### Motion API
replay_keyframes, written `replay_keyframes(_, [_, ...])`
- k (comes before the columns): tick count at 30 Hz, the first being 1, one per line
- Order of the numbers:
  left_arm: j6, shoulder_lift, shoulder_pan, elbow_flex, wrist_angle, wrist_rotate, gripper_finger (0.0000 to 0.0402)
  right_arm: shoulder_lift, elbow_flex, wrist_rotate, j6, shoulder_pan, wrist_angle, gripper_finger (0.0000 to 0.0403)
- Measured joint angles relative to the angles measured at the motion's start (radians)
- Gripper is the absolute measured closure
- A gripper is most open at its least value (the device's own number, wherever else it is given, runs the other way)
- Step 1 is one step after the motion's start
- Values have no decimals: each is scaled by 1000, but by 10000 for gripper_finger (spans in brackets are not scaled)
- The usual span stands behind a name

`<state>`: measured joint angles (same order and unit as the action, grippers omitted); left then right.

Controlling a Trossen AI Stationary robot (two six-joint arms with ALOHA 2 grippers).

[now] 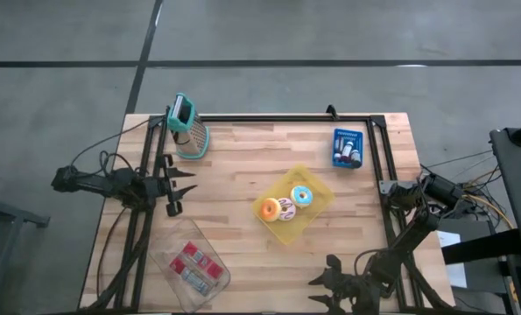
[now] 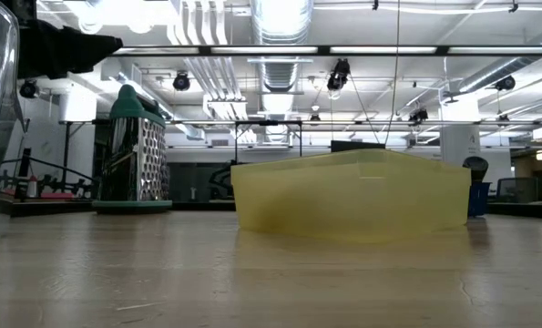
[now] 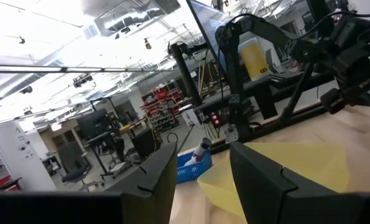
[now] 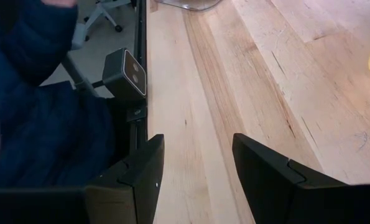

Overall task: Pick & Place Food Item
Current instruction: Return to home position

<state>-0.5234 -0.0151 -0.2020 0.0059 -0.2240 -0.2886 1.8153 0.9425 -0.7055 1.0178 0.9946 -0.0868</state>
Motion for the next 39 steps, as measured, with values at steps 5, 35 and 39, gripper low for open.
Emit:
replay_keyframes(5, [-49,0,0,0,-1,0,250,0,0,0,0,0,0,216])
replay_keyframes(35, [-38,-1,0,0,1,3,250,0,0,210,132,7,-235,216])
replay_keyframes(39, [-38,-1,0,0,1,3,250,0,0,262,217,7,-245,216])
